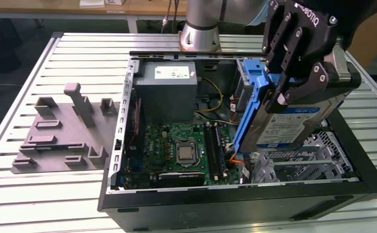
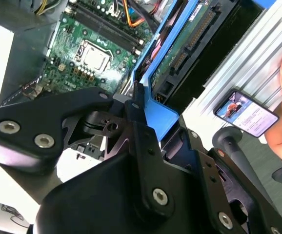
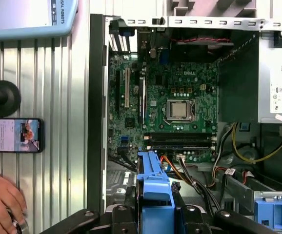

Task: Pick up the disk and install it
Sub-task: 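Insert the disk into the insertion slot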

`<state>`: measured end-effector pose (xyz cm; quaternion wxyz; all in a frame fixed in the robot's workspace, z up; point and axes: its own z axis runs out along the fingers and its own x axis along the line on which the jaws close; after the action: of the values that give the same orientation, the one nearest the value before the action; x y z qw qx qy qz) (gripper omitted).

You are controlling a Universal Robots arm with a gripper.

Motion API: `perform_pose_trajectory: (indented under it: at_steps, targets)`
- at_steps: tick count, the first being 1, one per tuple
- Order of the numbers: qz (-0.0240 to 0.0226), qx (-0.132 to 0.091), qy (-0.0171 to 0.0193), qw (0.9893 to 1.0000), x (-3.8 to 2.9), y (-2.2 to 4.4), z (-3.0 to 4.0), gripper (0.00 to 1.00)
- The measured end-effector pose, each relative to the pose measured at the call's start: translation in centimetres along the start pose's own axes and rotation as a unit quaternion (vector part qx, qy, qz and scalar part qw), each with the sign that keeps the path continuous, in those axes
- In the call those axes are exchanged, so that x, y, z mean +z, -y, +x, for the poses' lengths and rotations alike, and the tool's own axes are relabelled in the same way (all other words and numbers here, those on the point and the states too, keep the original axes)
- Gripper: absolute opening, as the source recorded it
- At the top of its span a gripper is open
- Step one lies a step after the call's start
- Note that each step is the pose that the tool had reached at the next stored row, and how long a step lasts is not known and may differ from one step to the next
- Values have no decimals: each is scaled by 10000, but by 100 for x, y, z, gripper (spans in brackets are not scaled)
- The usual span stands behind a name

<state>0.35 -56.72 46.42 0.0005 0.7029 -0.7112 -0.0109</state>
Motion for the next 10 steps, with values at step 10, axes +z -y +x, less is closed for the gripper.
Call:
perform_pose_trajectory:
  at_steps: [10]
  targets:
    - [-2, 1, 1, 10000, 32, 193, 0, 36]
